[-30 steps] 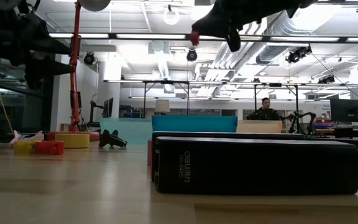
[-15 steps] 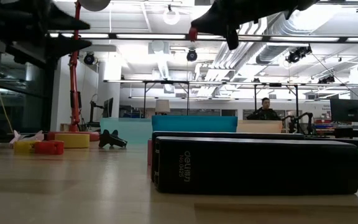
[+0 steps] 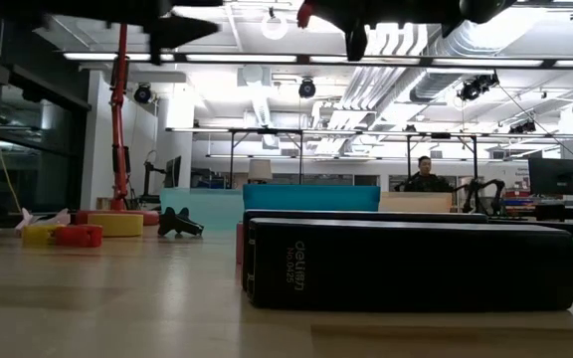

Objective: Pick and place Stapler, Stapler remover, tape
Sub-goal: Put the right red stapler into the green bin

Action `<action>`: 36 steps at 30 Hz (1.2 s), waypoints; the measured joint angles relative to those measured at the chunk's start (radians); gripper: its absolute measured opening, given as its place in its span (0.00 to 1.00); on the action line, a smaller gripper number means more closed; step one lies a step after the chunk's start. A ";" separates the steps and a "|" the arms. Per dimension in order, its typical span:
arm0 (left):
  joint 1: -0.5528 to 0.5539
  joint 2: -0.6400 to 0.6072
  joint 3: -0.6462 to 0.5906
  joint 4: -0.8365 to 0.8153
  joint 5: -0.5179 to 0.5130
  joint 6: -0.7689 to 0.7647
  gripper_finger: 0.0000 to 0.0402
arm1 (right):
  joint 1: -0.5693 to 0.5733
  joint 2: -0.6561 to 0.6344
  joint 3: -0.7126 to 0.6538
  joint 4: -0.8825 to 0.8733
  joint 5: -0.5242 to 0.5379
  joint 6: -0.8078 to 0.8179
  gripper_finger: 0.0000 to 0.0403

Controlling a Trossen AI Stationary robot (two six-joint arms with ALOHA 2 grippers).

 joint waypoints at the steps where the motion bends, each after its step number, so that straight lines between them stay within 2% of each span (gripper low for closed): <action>1: 0.024 0.037 0.039 -0.016 0.021 0.000 0.54 | -0.006 0.000 0.000 0.002 -0.018 -0.001 0.11; 8: 0.147 0.243 0.244 -0.079 0.256 0.000 0.54 | -0.051 0.000 0.000 0.036 -0.167 -0.022 0.11; 11: 0.156 0.292 0.290 -0.079 0.309 0.000 0.54 | -0.074 0.000 0.000 0.035 -0.200 -0.035 0.11; 21: 0.152 0.373 0.358 -0.086 0.319 0.034 0.54 | -0.111 0.015 0.000 0.040 -0.278 -0.064 0.11; 36: 0.152 0.410 0.379 -0.094 0.310 0.056 0.54 | -0.110 0.096 0.000 0.111 -0.293 -0.049 0.11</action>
